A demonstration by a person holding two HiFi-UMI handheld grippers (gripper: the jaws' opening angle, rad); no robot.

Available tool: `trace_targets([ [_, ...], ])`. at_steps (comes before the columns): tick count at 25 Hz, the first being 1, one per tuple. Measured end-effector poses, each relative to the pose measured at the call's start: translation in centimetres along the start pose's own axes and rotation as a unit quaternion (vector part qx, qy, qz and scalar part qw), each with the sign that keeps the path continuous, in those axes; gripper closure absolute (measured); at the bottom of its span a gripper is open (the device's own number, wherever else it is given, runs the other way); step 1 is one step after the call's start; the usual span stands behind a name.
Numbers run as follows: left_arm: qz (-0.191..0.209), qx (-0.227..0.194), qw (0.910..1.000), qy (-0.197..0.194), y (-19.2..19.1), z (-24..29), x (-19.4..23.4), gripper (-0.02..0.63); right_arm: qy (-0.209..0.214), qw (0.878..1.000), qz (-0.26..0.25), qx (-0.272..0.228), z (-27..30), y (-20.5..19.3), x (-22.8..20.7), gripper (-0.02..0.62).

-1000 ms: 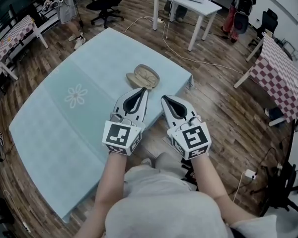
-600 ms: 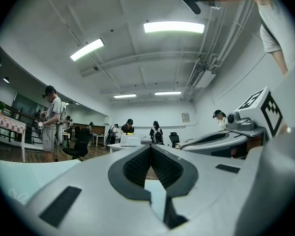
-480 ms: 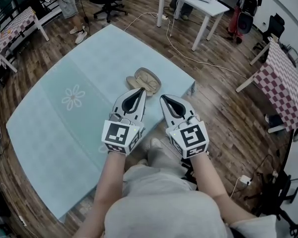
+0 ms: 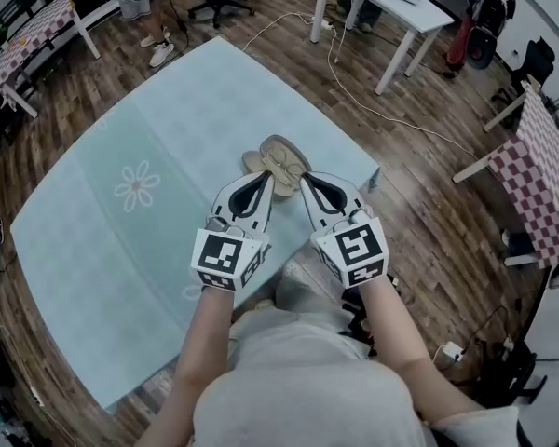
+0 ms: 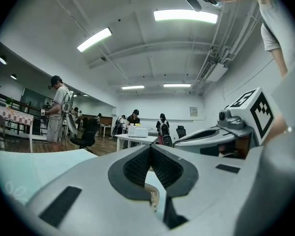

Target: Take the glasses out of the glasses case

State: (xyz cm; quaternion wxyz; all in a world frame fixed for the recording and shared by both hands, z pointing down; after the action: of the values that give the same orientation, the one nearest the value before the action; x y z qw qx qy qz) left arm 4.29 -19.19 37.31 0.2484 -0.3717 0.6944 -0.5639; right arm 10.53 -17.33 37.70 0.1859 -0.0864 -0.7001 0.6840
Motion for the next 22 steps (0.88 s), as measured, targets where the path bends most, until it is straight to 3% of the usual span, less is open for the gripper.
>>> trace_targets([
  [14, -0.013, 0.048, 0.9982, 0.033, -5.2, 4.2, 3.5, 0.598, 0.065, 0.993, 0.050, 0.090, 6.0, -7.7, -3.2, 0.583],
  [17, -0.016, 0.057, 0.9974, 0.040, -6.2, 4.8, 3.9, 0.598, 0.081, 0.989, 0.058, 0.112, 6.9, -9.2, -3.5, 0.483],
  [22, -0.021, 0.070, 0.9961, 0.048, -7.7, 5.4, 4.6, 0.598, 0.112, 0.975, 0.062, 0.179, 8.1, -12.2, -3.3, 0.534],
])
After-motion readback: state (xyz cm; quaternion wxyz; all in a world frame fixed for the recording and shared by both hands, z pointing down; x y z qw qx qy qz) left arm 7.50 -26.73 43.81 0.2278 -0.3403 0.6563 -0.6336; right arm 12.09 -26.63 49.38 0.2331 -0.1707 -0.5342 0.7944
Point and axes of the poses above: the fingertips, and each gripper's own axes: z forward along the fingers, x to its left, y out of its top, the point moved 1 cm from there along -z, backward along the fingers, and after that the axes turned 15 degrees about -x, right-handed, at the moved point
